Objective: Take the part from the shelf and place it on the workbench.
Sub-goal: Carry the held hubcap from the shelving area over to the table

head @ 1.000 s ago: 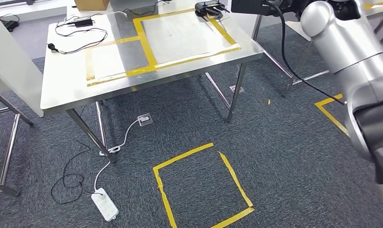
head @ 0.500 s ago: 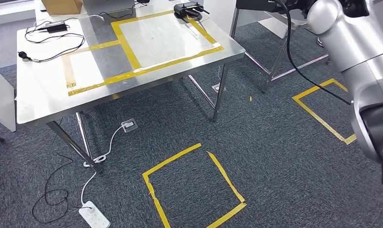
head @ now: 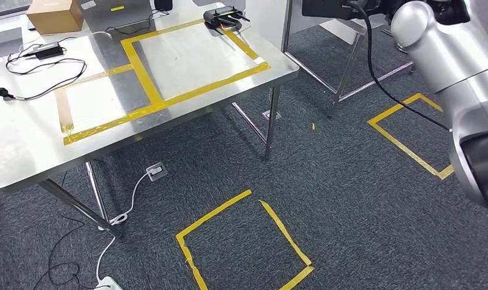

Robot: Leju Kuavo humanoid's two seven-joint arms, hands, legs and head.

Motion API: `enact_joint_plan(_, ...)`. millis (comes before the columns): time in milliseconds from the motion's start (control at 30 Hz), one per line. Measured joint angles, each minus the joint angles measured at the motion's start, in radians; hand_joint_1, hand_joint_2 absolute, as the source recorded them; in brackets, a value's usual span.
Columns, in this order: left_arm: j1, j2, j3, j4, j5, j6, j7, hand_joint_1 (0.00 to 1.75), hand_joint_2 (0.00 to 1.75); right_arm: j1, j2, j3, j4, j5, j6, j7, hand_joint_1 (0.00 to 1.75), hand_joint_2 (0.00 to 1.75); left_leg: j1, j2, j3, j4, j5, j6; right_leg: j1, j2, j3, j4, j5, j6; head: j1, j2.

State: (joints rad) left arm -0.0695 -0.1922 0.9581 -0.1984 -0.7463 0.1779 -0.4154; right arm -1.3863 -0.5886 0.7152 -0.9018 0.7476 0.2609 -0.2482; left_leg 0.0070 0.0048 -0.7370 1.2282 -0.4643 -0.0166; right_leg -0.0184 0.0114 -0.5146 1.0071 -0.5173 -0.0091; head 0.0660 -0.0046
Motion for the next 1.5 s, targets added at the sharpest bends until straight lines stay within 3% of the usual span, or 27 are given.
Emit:
enact_joint_plan(33,0.001,0.0,0.001,0.0,0.0,0.0,0.0,0.0,1.75,0.0,0.0,0.002,0.0,0.001,-0.003,-0.001,1.75,1.75,-0.001,-0.002,0.022,-0.065,0.044,0.003,0.001,0.002,0.015,-0.001,-0.014,0.003,0.0,0.0)
enact_joint_plan(67,0.002,0.0,0.002,0.001,-0.001,0.0,0.0,0.0,1.75,-0.001,0.0,0.003,0.001,0.003,-0.008,-0.002,1.75,1.75,-0.002,-0.003,0.047,-0.127,0.068,0.006,0.002,0.004,0.027,-0.001,-0.027,0.009,-0.001,0.0)
enact_joint_plan(100,0.001,0.0,0.003,0.001,-0.002,0.001,0.0,0.0,1.75,-0.002,0.0,0.005,0.001,0.004,-0.013,-0.004,1.75,1.75,-0.003,-0.004,0.067,-0.165,0.074,0.011,0.003,0.007,0.035,-0.004,-0.037,0.015,-0.002,0.0)
enact_joint_plan(167,-0.001,0.001,0.003,0.001,-0.005,0.002,0.0,0.0,1.75,-0.004,0.002,0.008,0.002,0.005,-0.023,-0.009,1.75,1.75,-0.005,-0.003,0.091,-0.192,0.049,0.025,0.004,0.012,0.049,-0.006,-0.04,0.03,-0.006,0.0)
enact_joint_plan(233,-0.003,0.001,0.003,0.0,-0.007,0.002,0.0,0.0,1.75,-0.005,0.002,0.009,0.002,0.003,-0.031,-0.013,1.75,1.75,-0.003,-0.003,0.111,-0.201,0.035,0.039,0.002,0.009,0.036,0.037,-0.019,0.04,-0.005,0.0)
enact_joint_plan(300,-0.003,0.002,0.004,-0.001,-0.007,0.002,0.0,0.0,1.75,-0.008,0.003,0.01,0.002,0.001,-0.038,-0.017,1.75,1.75,0.0,-0.005,0.139,-0.213,0.022,0.047,0.0,0.001,-0.039,0.146,0.0,0.048,-0.004,0.0)
enact_joint_plan(367,-0.003,0.002,0.004,0.0,-0.008,0.003,0.001,0.0,1.75,-0.006,0.004,0.014,0.002,0.0,-0.04,-0.018,1.75,1.75,0.001,-0.008,0.166,-0.22,0.003,0.051,-0.001,-0.004,-0.138,0.25,-0.034,0.052,-0.003,0.0)
enact_joint_plan(433,-0.001,0.001,0.004,0.0,-0.008,0.003,0.002,0.0,1.75,0.001,0.004,0.018,0.003,0.0,-0.041,-0.019,1.75,1.75,0.001,-0.011,0.197,-0.221,-0.022,0.05,-0.001,-0.005,-0.205,0.274,-0.094,0.053,-0.003,0.0)
enact_joint_plan(467,0.0,0.001,0.005,0.0,-0.008,0.003,0.002,0.0,1.75,0.004,0.004,0.019,0.004,0.0,-0.041,-0.019,1.75,1.75,0.001,-0.013,0.215,-0.221,-0.036,0.048,0.0,-0.006,-0.22,0.247,-0.1,0.052,-0.003,0.0)
enact_joint_plan(500,0.0,0.001,0.005,0.0,-0.008,0.003,0.002,0.0,1.75,0.006,0.004,0.02,0.004,0.0,-0.041,-0.02,1.75,1.75,0.001,-0.014,0.234,-0.221,-0.052,0.046,0.0,-0.007,-0.224,0.198,-0.076,0.05,-0.003,0.0)
enact_joint_plan(600,0.001,-0.001,0.008,0.002,-0.008,0.005,0.002,0.0,1.75,0.007,0.001,0.024,0.006,0.0,-0.044,-0.023,1.75,1.75,-0.002,-0.017,0.273,-0.219,-0.098,0.035,0.008,-0.012,-0.206,0.021,0.137,0.039,-0.006,0.0)
enact_joint_plan(633,0.0,-0.001,0.009,0.003,-0.008,0.006,0.002,0.0,1.75,0.007,0.0,0.026,0.006,0.0,-0.047,-0.024,1.75,1.75,-0.003,-0.018,0.283,-0.219,-0.108,0.029,0.011,-0.011,-0.202,-0.005,0.182,0.035,-0.008,0.0)
enact_joint_plan(667,-0.002,0.0,0.011,0.003,-0.008,0.007,0.002,0.0,1.75,0.006,-0.002,0.027,0.007,0.0,-0.049,-0.024,1.75,1.75,-0.004,-0.017,0.292,-0.217,-0.112,0.022,0.013,-0.009,-0.199,-0.011,0.192,0.03,-0.01,0.0)
enact_joint_plan(733,-0.003,0.001,0.012,0.002,-0.009,0.008,0.002,0.0,1.75,0.005,-0.003,0.028,0.006,0.0,-0.052,-0.025,1.75,1.75,-0.004,-0.016,0.288,-0.188,-0.103,0.009,0.009,-0.005,-0.181,-0.01,0.176,0.017,-0.012,0.0)
enact_joint_plan(800,-0.005,0.002,0.012,0.002,-0.009,0.008,0.002,0.0,1.75,0.003,-0.003,0.029,0.006,0.0,-0.054,-0.027,1.75,1.75,-0.003,-0.014,0.235,-0.095,-0.098,0.001,0.006,-0.006,-0.158,-0.013,0.16,0.004,-0.015,0.0)
enact_joint_plan(867,-0.005,0.002,0.012,0.002,-0.01,0.009,0.003,0.0,1.75,0.006,-0.003,0.031,0.006,-0.001,-0.054,-0.031,1.75,1.75,-0.002,-0.013,0.155,0.011,-0.138,-0.003,0.007,-0.008,-0.14,-0.013,0.142,-0.003,-0.018,0.0)
enact_joint_plan(933,-0.004,0.002,0.013,0.002,-0.01,0.01,0.005,0.0,1.75,0.011,-0.003,0.035,0.005,-0.003,-0.054,-0.036,1.75,1.75,-0.002,-0.012,0.093,0.054,-0.19,-0.005,0.008,-0.01,-0.121,-0.01,0.122,-0.004,-0.018,0.0)
enact_joint_plan(967,-0.003,0.003,0.013,0.003,-0.011,0.011,0.007,0.0,1.75,0.013,-0.003,0.036,0.005,-0.004,-0.053,-0.037,1.75,1.75,-0.002,-0.011,0.079,0.037,-0.187,-0.004,0.008,-0.012,-0.11,-0.006,0.11,-0.004,-0.018,0.0)
enact_joint_plan(1000,-0.002,0.004,0.015,0.003,-0.011,0.013,0.009,0.0,1.75,0.014,-0.003,0.036,0.004,-0.004,-0.053,-0.037,1.75,1.75,-0.002,-0.009,0.077,-0.004,-0.154,-0.003,0.008,-0.016,-0.099,-0.002,0.099,-0.002,-0.018,0.0)
enact_joint_plan(1067,-0.001,0.005,0.017,0.003,-0.011,0.017,0.013,0.0,1.75,0.015,-0.003,0.037,0.003,-0.005,-0.053,-0.036,1.75,1.75,-0.003,0.013,0.089,-0.12,-0.04,0.004,0.009,-0.024,-0.081,0.007,0.077,0.005,-0.018,0.0)
enact_joint_plan(1133,-0.002,0.006,0.019,0.004,-0.011,0.022,0.017,0.0,1.75,0.015,-0.004,0.038,0.002,-0.005,-0.053,-0.036,1.75,1.75,-0.006,0.032,0.095,-0.182,0.023,0.016,0.014,-0.029,-0.076,0.013,0.063,0.015,-0.019,0.0)
enact_joint_plan(1267,-0.004,0.005,0.02,0.004,-0.01,0.031,0.019,0.0,1.75,0.013,-0.007,0.039,-0.002,-0.008,-0.054,-0.036,1.75,1.75,-0.004,0.012,0.103,-0.19,0.034,0.037,0.015,-0.039,-0.075,0.026,0.04,0.037,-0.018,0.0)
enact_joint_plan(1333,-0.006,0.005,0.02,0.003,-0.009,0.039,0.02,0.0,1.75,0.012,-0.012,0.039,-0.003,-0.011,-0.056,-0.035,1.75,1.75,0.001,-0.003,0.108,-0.193,0.032,0.045,0.011,-0.028,-0.114,0.11,-0.006,0.048,-0.016,0.0)
enact_joint_plan(1400,-0.008,0.005,0.02,0.003,-0.011,0.047,0.022,0.0,1.75,0.016,-0.017,0.039,-0.003,-0.012,-0.057,-0.034,1.75,1.75,0.001,-0.021,0.109,-0.192,0.029,0.049,0.008,-0.02,-0.189,0.246,-0.055,0.055,-0.015,0.0)
enact_joint_plan(1433,-0.008,0.005,0.02,0.003,-0.012,0.051,0.023,0.0,1.75,0.02,-0.019,0.04,-0.003,-0.013,-0.057,-0.034,1.75,1.75,0.001,-0.03,0.11,-0.191,0.028,0.05,0.008,-0.019,-0.219,0.289,-0.061,0.056,-0.015,0.0)
enact_joint_plan(1467,-0.008,0.005,0.02,0.003,-0.015,0.055,0.024,0.0,1.75,0.023,-0.022,0.041,-0.003,-0.015,-0.056,-0.033,1.75,1.75,0.001,-0.039,0.111,-0.19,0.026,0.05,0.007,-0.019,-0.23,0.296,-0.048,0.056,-0.014,0.0)
enact_joint_plan(1500,-0.007,0.005,0.02,0.003,-0.018,0.059,0.025,0.0,1.75,0.024,-0.026,0.042,-0.005,-0.018,-0.054,-0.033,1.75,1.75,0.001,-0.049,0.114,-0.189,0.024,0.049,0.006,-0.016,-0.222,0.262,-0.017,0.055,-0.014,0.0)
